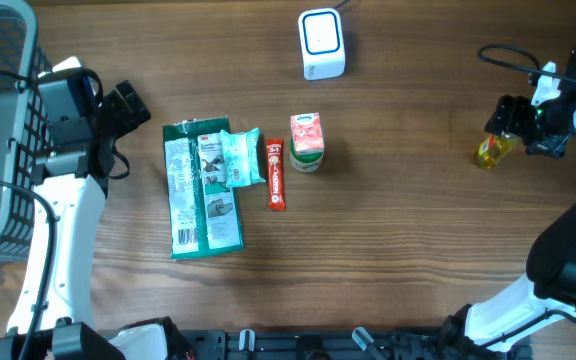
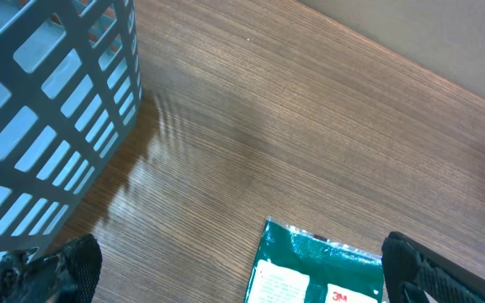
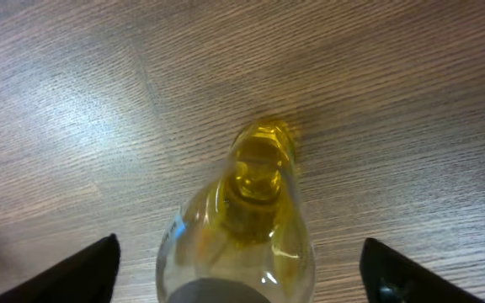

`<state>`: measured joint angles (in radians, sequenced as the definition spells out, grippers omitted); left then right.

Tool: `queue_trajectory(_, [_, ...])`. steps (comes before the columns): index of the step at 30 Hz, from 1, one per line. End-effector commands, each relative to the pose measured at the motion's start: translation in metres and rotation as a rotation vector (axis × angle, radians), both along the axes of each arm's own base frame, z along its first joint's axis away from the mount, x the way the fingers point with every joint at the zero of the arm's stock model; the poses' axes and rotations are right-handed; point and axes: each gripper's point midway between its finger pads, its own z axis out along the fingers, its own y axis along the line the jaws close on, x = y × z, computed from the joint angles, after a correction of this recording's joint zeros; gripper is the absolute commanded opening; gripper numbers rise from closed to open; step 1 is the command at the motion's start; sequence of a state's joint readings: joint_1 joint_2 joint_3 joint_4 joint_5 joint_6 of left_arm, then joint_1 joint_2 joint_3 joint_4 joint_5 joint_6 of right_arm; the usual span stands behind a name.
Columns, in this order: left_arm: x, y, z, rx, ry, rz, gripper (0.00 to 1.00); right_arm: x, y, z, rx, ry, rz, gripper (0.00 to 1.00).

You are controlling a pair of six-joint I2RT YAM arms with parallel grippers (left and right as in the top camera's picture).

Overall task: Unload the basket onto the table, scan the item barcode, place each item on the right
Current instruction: 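Carry the oil bottle right and set it down, open the right gripper, then reach the right gripper to the Kleenex pack and grasp it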

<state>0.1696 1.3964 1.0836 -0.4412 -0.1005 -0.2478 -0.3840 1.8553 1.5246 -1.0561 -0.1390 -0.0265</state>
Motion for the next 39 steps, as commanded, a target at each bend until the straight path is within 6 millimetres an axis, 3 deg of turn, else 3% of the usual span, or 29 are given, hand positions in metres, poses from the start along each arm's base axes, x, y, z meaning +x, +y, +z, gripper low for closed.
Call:
queue_trajectory(1, [0.001,0.002,0.009,0.013,-0.019,0.001,1.00,0.015,0.000,0.019,-0.001,-0.054,0.008,0.93])
queue_trajectory(4, [0.001,0.002,0.009,0.014,-0.019,0.001,1.00,0.030,-0.006,0.059,-0.028,-0.124,0.008,0.93])
queue_trajectory(6, [0.001,0.002,0.009,0.014,-0.019,0.001,1.00,0.043,-0.001,0.109,-0.011,-0.223,0.023,0.93])
queue_trajectory(9, [0.001,0.002,0.009,0.014,-0.019,0.001,1.00,0.055,0.053,0.169,0.252,-0.396,0.136,0.79])
queue_trajectory(11, [0.001,0.002,0.009,0.014,-0.019,0.001,1.00,0.054,0.094,0.186,0.412,-0.433,0.221,0.68])
queue_trajectory(15, [0.001,0.002,0.009,0.014,-0.019,0.001,1.00,0.044,0.154,0.172,0.461,-0.339,0.339,0.65])
queue_trajectory(18, [0.001,0.002,0.009,0.013,-0.019,0.001,1.00,0.034,0.215,0.157,0.489,-0.271,0.475,0.64])
queue_trajectory(21, [0.001,0.002,0.009,0.013,-0.019,0.001,1.00,0.028,0.255,0.137,0.440,-0.234,0.577,0.64])
queue_trajectory(22, [0.001,0.002,0.009,0.013,-0.019,0.001,1.00,0.029,0.268,0.126,0.397,-0.231,0.616,0.54])
queue_trajectory(24, [0.001,0.002,0.009,0.013,-0.019,0.001,1.00,0.032,0.293,0.103,0.301,-0.244,0.688,0.46])
queue_trajectory(27, [0.001,0.002,0.009,0.014,-0.019,0.001,1.00,0.030,0.323,0.074,0.250,-0.247,0.718,0.45])
queue_trajectory(31, [0.001,0.002,0.009,0.014,-0.019,0.001,1.00,0.023,0.345,0.041,0.283,-0.226,0.667,0.46])
queue_trajectory(36, [0.001,0.002,0.009,0.013,-0.019,0.001,1.00,0.019,0.343,0.021,0.284,-0.210,0.664,0.52])
queue_trajectory(37, [0.001,0.002,0.009,0.013,-0.019,0.001,1.00,0.019,0.343,0.017,0.284,-0.210,0.665,0.56])
queue_trajectory(39, [0.001,0.002,0.009,0.013,-0.019,0.001,1.00,0.018,0.343,0.011,0.283,-0.210,0.667,0.73])
